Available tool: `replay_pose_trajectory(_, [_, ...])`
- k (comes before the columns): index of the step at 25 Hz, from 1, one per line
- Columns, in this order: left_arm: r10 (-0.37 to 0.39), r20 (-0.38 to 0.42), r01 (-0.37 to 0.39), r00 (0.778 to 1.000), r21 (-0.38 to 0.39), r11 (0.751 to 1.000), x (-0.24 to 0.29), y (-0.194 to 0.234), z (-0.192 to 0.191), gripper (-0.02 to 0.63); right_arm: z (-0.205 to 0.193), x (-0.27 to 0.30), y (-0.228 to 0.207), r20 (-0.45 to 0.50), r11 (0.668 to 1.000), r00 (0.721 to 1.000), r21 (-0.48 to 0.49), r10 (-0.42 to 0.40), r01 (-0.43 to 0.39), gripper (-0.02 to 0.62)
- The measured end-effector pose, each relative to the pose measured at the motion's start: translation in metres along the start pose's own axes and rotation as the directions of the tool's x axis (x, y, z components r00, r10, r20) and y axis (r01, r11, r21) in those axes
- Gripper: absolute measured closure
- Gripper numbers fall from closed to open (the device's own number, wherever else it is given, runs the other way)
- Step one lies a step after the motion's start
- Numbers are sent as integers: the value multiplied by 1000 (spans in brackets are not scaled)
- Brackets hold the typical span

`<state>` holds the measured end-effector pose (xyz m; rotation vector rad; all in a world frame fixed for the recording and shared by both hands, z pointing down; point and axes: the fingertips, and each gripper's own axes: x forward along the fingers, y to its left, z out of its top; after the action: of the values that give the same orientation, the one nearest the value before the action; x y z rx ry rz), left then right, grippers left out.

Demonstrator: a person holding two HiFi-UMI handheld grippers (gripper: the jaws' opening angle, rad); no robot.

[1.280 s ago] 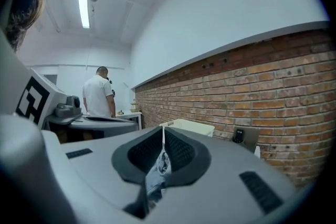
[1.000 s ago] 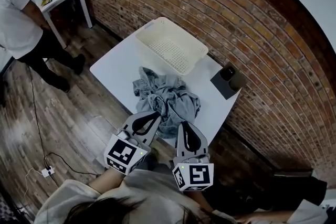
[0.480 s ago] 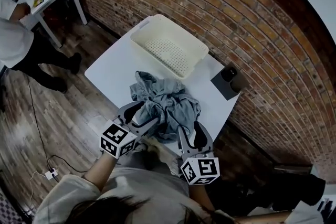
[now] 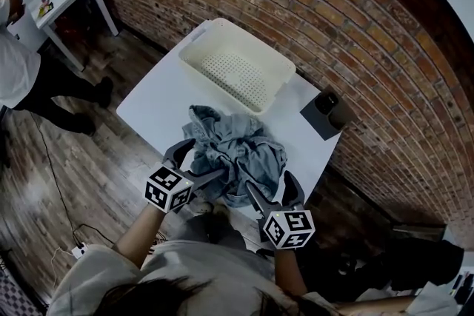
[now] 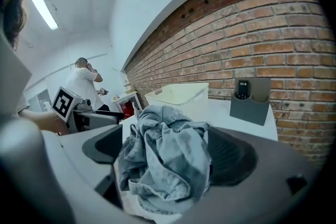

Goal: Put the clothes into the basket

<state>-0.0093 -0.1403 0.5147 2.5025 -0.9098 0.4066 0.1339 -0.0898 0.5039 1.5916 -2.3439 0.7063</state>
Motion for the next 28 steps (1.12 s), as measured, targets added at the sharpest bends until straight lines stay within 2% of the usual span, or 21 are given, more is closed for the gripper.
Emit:
replay_pose_trajectory(4, [1,-52,-2,999,-3,1000,10,15,-8,79,-9,9,-10,-36,1000,999,4,-6,6,26])
replay_pose_trajectory(10, [-6,-182,9,983,18,1000,31,42,-32,19,-37,24,-38,-143,998,990,57,-22,30,18])
replay_pose_trajectory(14, [-49,-231,47,972,-17,999,49,60,-39,18,-68,41,-53,-234,990,972,139,-1,34,17])
replay_pose_trajectory(17, [-85,-304,81,949,-25,996,62,69,-51,17,-88,51,-62,-274,971,961,237,47,21,17])
replay_pose_trajectory(19, [-123,-352,112,928,-50,992,69,72,-62,17,-98,57,-67,-300,964,951,266,72,11,15])
replay_pose_trajectory(25, [-268,-403,193,875,-218,957,86,69,-84,15,-119,78,-67,-330,929,926,367,185,-54,15])
replay_pose_trajectory(28, [-303,-410,213,860,-249,945,90,66,-89,15,-123,80,-65,-351,931,917,361,187,-52,15])
